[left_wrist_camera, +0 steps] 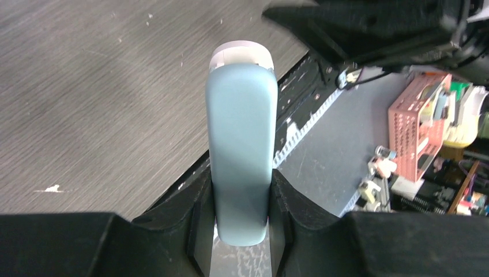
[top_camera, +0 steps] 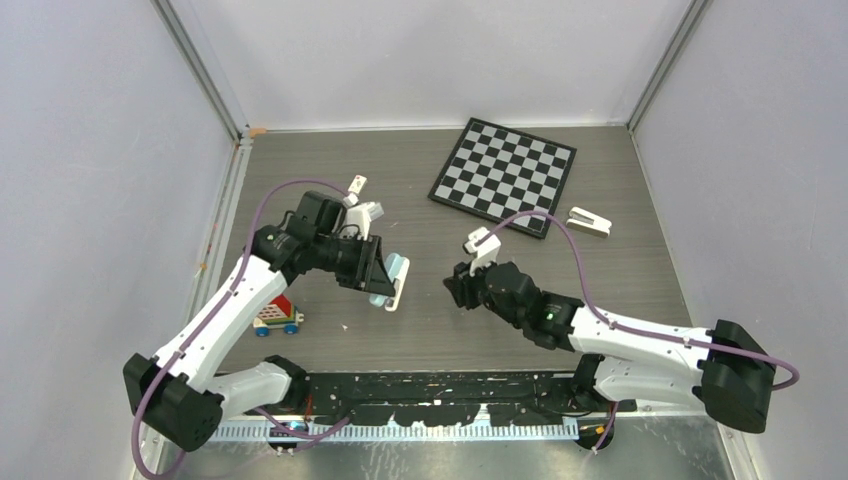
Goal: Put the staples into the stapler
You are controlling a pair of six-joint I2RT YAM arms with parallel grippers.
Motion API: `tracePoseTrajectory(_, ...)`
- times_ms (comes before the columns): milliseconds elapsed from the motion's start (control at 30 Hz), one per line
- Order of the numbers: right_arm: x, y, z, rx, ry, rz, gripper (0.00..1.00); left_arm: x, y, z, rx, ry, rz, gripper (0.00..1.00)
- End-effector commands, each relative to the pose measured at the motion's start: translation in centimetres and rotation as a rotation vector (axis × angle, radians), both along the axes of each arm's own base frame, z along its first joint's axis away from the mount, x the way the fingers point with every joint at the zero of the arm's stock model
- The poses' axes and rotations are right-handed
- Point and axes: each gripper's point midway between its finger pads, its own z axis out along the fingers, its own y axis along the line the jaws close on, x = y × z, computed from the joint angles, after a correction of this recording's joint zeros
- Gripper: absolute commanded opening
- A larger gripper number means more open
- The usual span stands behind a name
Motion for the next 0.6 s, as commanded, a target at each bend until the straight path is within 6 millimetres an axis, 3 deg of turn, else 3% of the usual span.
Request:
tracePoseTrajectory(0, -2.4, 5.4, 5.2, 0.297, 0.119, 0.150, 0.52, 1.9, -1.2, 2.9, -0.140, -0.103, 0.115, 0.00)
tracePoseTrajectory(267, -4.8, 8.9, 8.1, 0.421, 0.093, 0.333, 0.73, 2.3, -1.8, 5.4, -0.278, -0.196, 0.165, 0.00)
tracePoseTrajectory(400, -6.6, 9.8, 9.7, 0.439, 0.068, 0.468, 0.74, 1.0, -2.0, 7.1, -0.329, -0.284, 0.056, 0.00)
tracePoseTrajectory(567, -7.1, 9.6, 11.0, 0.466, 0.036, 0.504, 0.68, -0.4, -2.2, 8.5, -0.398, -0.369, -0.044, 0.00)
